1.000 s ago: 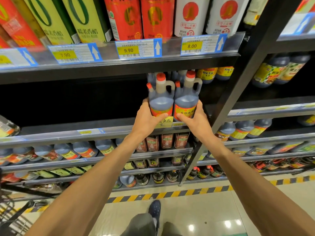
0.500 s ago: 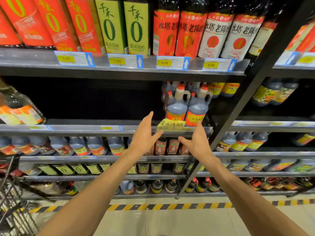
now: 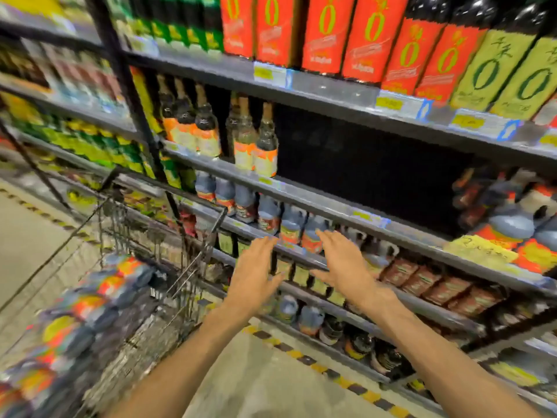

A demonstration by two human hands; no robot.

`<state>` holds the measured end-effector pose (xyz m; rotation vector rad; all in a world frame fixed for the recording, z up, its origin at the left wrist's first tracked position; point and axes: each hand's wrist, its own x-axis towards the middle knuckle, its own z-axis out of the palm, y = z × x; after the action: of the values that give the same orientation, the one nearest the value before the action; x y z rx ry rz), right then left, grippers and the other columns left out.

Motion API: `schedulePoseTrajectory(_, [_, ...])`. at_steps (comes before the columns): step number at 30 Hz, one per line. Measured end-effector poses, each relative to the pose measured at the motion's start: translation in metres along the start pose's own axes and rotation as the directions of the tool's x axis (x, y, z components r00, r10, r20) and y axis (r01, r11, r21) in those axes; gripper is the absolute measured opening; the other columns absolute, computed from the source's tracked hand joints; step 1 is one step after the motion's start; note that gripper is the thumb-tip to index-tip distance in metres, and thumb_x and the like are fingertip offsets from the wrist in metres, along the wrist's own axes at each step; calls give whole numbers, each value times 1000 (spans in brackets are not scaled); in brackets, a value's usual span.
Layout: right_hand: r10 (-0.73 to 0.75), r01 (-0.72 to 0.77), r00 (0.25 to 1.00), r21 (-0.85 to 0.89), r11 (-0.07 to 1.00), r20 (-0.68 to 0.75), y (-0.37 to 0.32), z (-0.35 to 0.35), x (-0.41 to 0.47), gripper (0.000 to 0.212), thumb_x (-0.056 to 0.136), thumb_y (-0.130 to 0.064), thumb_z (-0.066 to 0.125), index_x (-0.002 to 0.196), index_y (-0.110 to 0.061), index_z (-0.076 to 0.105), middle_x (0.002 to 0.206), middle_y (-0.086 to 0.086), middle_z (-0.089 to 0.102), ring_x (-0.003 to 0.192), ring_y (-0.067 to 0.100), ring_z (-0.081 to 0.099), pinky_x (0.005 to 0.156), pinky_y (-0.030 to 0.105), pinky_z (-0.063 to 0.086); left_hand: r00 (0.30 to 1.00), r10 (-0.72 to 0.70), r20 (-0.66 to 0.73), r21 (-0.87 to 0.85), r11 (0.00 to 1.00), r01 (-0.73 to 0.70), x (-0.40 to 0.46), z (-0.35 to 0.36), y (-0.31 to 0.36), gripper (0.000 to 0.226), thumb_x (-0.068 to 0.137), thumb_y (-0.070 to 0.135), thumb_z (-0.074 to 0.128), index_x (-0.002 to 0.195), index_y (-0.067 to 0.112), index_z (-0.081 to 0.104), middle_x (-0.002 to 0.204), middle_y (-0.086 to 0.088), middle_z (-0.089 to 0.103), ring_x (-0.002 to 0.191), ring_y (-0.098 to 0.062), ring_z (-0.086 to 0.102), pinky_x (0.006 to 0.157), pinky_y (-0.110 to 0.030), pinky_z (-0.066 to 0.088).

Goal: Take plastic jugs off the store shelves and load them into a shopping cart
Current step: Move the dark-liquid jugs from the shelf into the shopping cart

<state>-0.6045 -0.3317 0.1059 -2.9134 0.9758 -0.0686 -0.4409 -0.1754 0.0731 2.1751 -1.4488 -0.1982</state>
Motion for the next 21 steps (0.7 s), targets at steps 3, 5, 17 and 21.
schedulePoseTrajectory(3, [-220,222,975,-75,972,28,-83,14,31,97,86,-54,74,161,-15,26,161,12,37,150,33,33,119,49,33,985,-159,-73,36,986,162,-44,-32,-71,77,95,49,64,158,17,32,163,-3,33,152,-24,28,123,-42,27])
schedulePoseTrajectory(5, [-342,344,939,-84,935,42,-140,24,46,96,88,-57,72,161,-13,27,160,14,38,148,34,36,119,48,33,957,-275,-96,53,958,281,-78,-51,-111,78,96,51,62,159,17,30,164,-3,31,153,-25,26,123,-43,26])
schedulePoseTrajectory(17, [-784,788,597,56,613,172,-396,91,118,87,90,-55,70,157,-15,33,157,11,40,146,32,38,119,47,33,610,-719,-333,-130,676,726,-239,-117,-263,67,92,48,67,147,20,42,140,-1,52,126,-22,51,103,-35,42])
schedulePoseTrajectory(21, [-842,844,490,117,523,224,-454,120,152,86,89,-52,72,157,-17,33,157,11,41,147,34,38,120,48,32,497,-806,-321,-176,566,805,-252,-123,-310,70,89,57,61,145,18,46,137,-2,56,124,-22,53,103,-38,45])
